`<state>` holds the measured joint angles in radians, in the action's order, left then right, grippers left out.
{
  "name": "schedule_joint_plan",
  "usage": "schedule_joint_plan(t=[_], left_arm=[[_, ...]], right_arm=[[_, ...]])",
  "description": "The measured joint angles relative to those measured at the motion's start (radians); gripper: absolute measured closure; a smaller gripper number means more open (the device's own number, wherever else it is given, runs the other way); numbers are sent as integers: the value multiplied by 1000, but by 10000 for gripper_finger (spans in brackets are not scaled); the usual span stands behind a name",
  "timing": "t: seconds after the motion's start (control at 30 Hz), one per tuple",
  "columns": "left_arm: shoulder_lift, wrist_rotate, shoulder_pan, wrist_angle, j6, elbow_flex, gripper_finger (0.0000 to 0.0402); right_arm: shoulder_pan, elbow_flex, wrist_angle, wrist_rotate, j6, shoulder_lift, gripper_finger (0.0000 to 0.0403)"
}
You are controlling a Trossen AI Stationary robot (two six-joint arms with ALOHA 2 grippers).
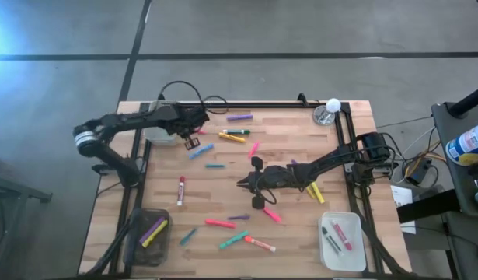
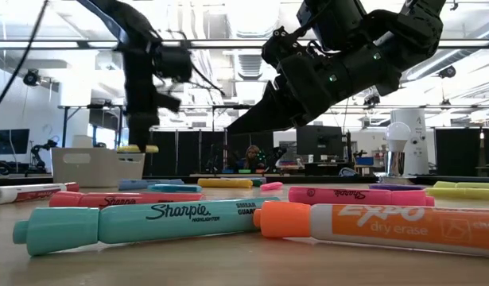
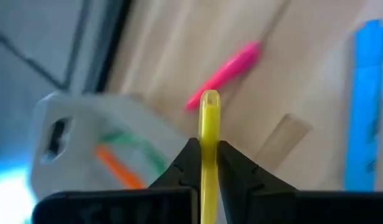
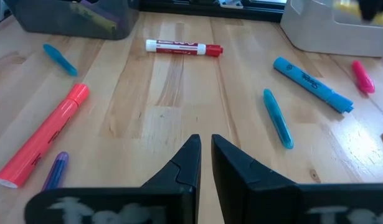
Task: Pick & Place Markers
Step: Put the left yellow pen into the gray bin
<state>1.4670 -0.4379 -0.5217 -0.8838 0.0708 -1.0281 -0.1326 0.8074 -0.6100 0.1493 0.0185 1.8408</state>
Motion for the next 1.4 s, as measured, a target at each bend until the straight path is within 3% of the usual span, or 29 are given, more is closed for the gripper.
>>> schedule_joint_plan(t=[0.13, 0.3, 0.73, 1.4], left_arm=[[-92, -69, -56, -41, -71, 1, 374], [-140, -74, -173, -25, -121, 2, 374], [-23, -53, -380, 144, -183, 98, 374], [41, -131, -420, 186, -318, 108, 374]], right_arm=[[0, 0, 0, 0, 3, 0, 371], [0, 0, 0, 0, 3, 0, 371], [0, 0, 0, 0, 3, 0, 371], [0, 0, 1, 0, 0, 0, 371]])
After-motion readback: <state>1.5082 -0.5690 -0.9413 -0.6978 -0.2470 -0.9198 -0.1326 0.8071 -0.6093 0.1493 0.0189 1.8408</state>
